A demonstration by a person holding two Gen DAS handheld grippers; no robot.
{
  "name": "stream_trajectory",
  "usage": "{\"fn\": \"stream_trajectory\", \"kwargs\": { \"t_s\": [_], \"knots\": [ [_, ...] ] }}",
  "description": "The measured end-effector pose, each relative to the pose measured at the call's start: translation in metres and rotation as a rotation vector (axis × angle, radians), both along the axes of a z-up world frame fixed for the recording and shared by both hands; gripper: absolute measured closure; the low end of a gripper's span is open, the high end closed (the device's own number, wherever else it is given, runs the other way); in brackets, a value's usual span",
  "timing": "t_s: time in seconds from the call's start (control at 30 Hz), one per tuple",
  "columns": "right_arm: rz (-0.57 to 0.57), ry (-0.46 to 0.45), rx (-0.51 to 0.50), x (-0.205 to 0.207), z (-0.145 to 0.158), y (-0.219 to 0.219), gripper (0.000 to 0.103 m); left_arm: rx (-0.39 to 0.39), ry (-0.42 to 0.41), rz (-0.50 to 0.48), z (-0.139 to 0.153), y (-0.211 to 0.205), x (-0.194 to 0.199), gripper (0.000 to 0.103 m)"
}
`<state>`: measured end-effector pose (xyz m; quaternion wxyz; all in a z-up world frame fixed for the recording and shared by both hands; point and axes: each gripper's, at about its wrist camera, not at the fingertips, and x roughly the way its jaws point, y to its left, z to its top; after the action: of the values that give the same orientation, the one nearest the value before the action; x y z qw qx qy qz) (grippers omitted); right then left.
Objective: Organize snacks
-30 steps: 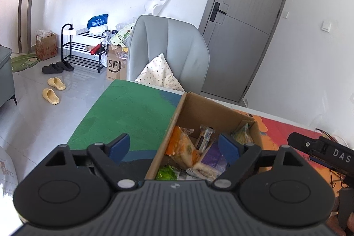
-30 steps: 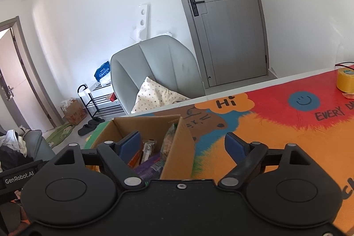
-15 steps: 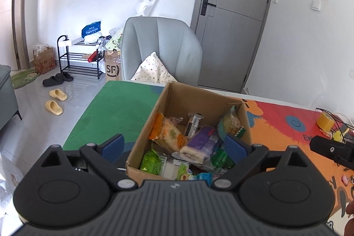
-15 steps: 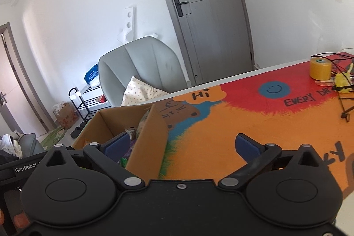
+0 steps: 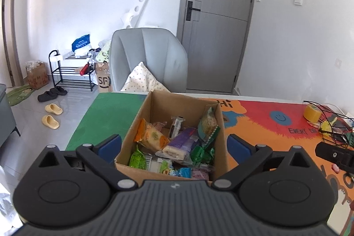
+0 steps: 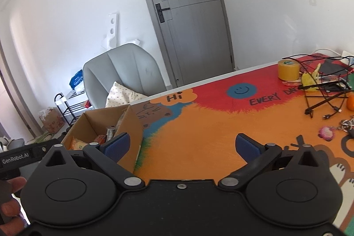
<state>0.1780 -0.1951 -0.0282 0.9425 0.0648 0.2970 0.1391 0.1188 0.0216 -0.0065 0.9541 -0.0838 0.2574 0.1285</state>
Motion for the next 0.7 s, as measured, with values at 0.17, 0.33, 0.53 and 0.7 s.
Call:
{"fn": "stream_trajectory", "kwargs": {
  "t_s": [0.17,0.33,0.53,0.7],
  "knots": [
    [-0.04,-0.021,-0.042,-0.013,0.005,-0.007,0.0,0.021,0.01,-0.027,0.003,-0.008,-0.01,0.002],
    [-0.069,-0.042,-0.053,-0.029,0.015,-0.016,0.0,0.061,0.01,-0.05,0.011,-0.017,-0.025,0.002],
    [-0.075,-0.071,-0.083,-0.044,0.029,-0.02,0.0,0.077,0.001,-0.072,0.017,-0.02,-0.043,0.0],
    [-0.054,-0.075,-0.084,-0.053,0.036,-0.021,0.0,0.08,-0.007,-0.069,0.021,-0.017,-0.055,0.0]
  ]
}}
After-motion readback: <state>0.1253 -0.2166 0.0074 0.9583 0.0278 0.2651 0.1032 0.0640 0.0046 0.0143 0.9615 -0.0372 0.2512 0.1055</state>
